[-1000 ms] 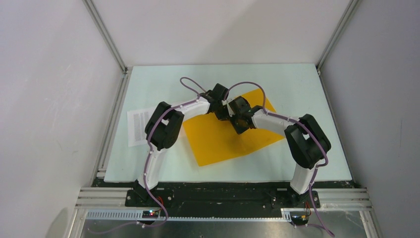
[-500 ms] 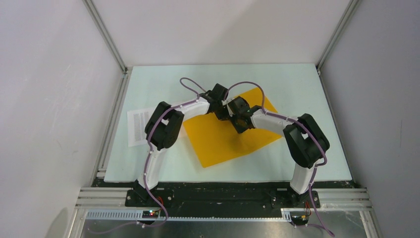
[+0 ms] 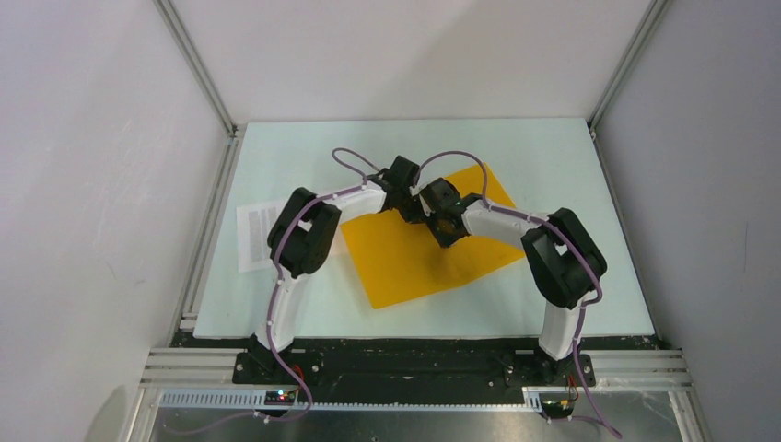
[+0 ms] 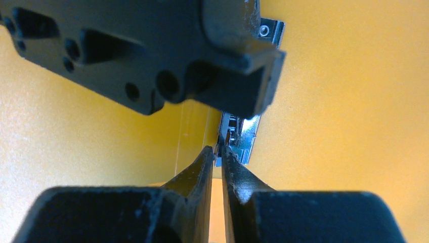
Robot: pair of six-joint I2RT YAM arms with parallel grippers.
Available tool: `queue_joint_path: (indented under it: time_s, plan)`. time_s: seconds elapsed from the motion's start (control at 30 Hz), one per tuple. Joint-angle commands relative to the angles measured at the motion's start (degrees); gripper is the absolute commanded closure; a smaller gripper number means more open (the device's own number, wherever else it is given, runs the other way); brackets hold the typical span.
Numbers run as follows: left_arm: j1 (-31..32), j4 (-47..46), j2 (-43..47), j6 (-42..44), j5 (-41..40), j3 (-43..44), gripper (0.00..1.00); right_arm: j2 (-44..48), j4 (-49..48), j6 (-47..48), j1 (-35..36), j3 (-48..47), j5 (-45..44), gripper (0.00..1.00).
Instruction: Put the files into the folder
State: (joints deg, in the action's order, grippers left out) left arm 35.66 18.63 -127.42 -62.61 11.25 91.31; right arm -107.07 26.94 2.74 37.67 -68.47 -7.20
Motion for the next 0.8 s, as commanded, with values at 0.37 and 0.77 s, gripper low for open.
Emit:
queue_joint_path:
  time_s: [0.37, 0.77]
  plan:
    - [-0.1, -2.4, -2.1, -1.4, 2.0, -1.7, 1.0, -3.3, 9.6, 7.5, 3.0, 8.3, -3.4, 0.85]
    - [-2.7, -2.0, -1.0, -2.0, 4.6, -5.1, 1.0, 15.6, 7.9, 19.2, -7.3, -1.7, -3.0, 0.92]
